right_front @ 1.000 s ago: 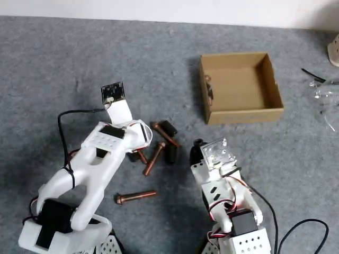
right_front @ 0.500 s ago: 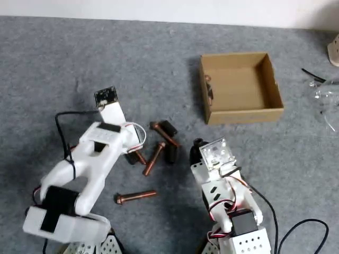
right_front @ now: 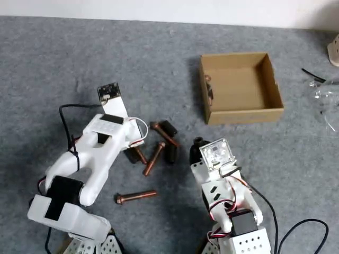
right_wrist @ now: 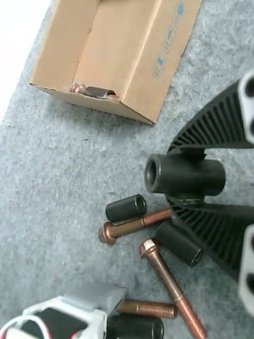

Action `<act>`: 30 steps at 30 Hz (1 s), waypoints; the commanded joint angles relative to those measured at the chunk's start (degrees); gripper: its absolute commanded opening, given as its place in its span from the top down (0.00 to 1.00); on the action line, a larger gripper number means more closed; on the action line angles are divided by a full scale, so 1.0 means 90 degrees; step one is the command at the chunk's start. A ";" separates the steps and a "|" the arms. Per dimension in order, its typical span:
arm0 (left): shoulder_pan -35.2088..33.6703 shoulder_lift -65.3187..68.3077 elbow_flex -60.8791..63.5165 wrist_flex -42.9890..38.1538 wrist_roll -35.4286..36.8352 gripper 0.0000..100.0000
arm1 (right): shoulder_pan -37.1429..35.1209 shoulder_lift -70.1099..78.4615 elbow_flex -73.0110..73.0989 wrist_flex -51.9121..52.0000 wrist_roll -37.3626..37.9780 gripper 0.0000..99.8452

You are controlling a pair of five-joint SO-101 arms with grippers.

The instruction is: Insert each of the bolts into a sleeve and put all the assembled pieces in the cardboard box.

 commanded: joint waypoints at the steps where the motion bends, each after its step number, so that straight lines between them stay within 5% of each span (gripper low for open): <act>1: 0.0054 0.0093 -0.0122 0.0029 -0.0508 0.95 | 0.0083 -0.0103 0.0327 -0.0239 0.0098 1.00; 14: 0.0005 -0.1705 0.0757 -0.0020 -0.1387 0.99 | 0.0083 -0.0103 0.0327 -0.0239 0.0107 1.00; 30: 0.0044 -0.6696 0.4440 -0.2422 -0.1387 0.99 | -0.0210 -0.0054 0.0904 -0.1031 0.0078 1.00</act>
